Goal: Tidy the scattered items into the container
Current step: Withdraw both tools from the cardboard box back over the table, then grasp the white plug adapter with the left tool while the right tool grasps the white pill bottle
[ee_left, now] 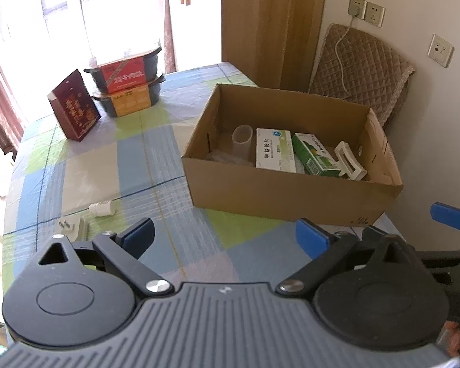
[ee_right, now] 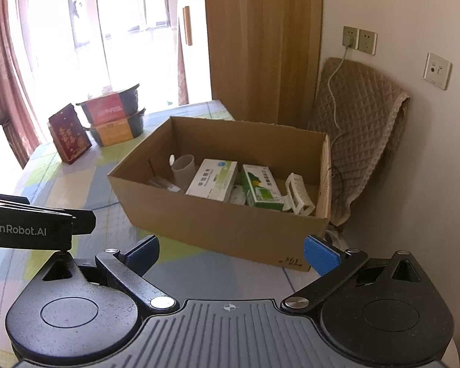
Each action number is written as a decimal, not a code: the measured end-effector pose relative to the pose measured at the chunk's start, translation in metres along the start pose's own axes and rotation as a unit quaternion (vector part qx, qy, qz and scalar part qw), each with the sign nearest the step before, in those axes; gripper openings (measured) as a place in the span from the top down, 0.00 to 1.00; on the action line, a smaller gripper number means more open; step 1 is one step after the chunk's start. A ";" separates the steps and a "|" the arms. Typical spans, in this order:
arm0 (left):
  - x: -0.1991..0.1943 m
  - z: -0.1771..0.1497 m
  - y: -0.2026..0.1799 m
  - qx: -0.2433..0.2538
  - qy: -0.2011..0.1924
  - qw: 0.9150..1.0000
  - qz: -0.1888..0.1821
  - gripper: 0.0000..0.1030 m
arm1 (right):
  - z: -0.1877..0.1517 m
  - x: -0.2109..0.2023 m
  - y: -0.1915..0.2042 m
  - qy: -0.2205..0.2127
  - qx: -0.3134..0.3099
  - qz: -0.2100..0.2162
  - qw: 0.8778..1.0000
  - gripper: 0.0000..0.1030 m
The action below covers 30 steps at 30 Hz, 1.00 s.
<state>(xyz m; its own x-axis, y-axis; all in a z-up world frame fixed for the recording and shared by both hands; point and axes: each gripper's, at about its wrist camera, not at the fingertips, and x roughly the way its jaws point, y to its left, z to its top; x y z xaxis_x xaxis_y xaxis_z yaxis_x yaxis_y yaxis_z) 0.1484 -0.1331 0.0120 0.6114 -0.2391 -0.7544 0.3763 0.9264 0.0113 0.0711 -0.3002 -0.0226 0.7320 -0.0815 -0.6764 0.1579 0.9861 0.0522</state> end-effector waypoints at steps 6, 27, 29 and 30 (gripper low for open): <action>-0.009 -0.018 0.015 -0.019 0.004 1.000 0.017 0.06 | -0.006 -0.001 0.012 0.009 -0.011 0.014 1.000 0.00; 0.004 -0.097 0.126 -0.111 0.061 0.987 0.102 0.06 | -0.024 0.069 0.079 0.077 -0.048 0.137 0.986 0.00; 0.007 -0.101 0.143 -0.114 0.061 0.985 0.114 0.06 | -0.021 0.084 0.093 0.074 -0.065 0.156 0.983 0.00; 0.009 -0.102 0.151 -0.114 0.061 0.984 0.118 0.06 | -0.019 0.092 0.102 0.072 -0.080 0.167 0.980 0.00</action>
<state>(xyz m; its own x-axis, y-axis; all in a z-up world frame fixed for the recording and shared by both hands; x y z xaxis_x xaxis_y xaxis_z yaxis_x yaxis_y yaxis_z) 0.1398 0.0343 -0.0602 0.5700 0.0152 -0.8215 0.0584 0.9966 0.0589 0.1421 -0.2046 -0.0938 0.6227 0.2604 -0.7378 -0.1901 0.9651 0.1801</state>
